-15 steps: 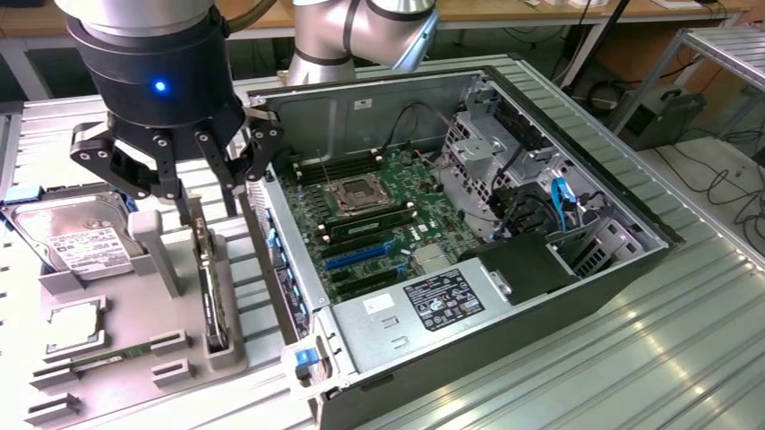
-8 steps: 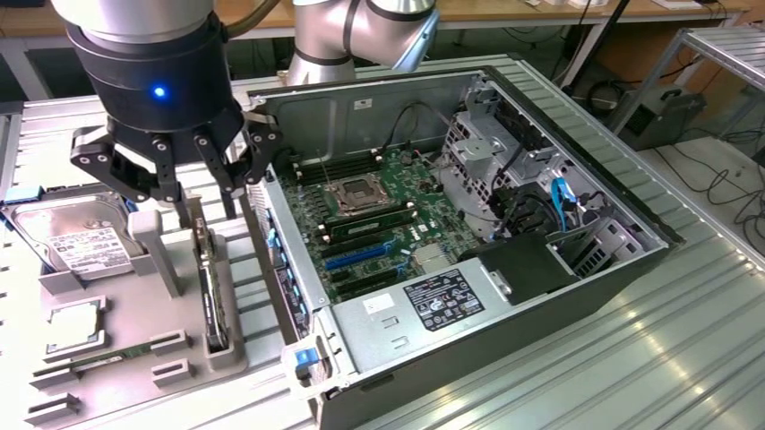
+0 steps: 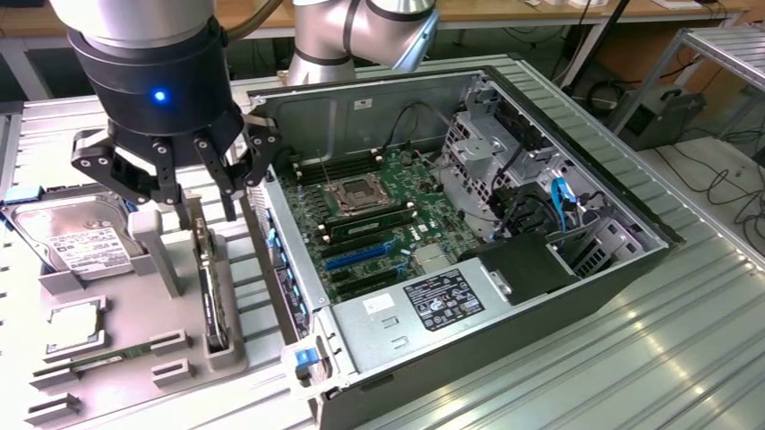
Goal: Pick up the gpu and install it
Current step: 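Pick up the gpu and move the gpu toward the slot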
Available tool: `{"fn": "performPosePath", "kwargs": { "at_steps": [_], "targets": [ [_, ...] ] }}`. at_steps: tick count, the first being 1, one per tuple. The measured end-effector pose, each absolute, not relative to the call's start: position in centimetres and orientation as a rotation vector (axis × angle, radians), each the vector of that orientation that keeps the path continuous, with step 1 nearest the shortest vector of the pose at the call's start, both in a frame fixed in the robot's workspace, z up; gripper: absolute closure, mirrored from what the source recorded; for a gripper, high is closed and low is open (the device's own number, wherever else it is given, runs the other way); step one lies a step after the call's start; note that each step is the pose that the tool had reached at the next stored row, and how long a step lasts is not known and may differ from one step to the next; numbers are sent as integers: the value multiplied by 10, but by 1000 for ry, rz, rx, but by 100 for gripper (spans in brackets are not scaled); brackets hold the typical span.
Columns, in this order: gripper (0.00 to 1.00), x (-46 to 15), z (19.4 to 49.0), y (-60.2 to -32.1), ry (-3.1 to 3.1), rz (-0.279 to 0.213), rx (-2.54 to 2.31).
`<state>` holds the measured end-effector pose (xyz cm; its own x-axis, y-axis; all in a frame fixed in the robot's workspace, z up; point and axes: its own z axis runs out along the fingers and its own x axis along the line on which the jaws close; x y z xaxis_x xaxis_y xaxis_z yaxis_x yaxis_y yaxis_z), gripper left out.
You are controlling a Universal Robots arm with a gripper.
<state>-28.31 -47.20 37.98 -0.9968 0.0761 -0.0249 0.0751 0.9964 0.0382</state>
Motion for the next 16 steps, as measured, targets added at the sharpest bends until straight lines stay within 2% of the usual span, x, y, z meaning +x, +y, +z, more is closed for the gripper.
{"fn": "performPosePath", "kwargs": {
  "at_steps": [16],
  "targets": [
    [58,-284,375,-472,3113,58,118]
  ]
}}
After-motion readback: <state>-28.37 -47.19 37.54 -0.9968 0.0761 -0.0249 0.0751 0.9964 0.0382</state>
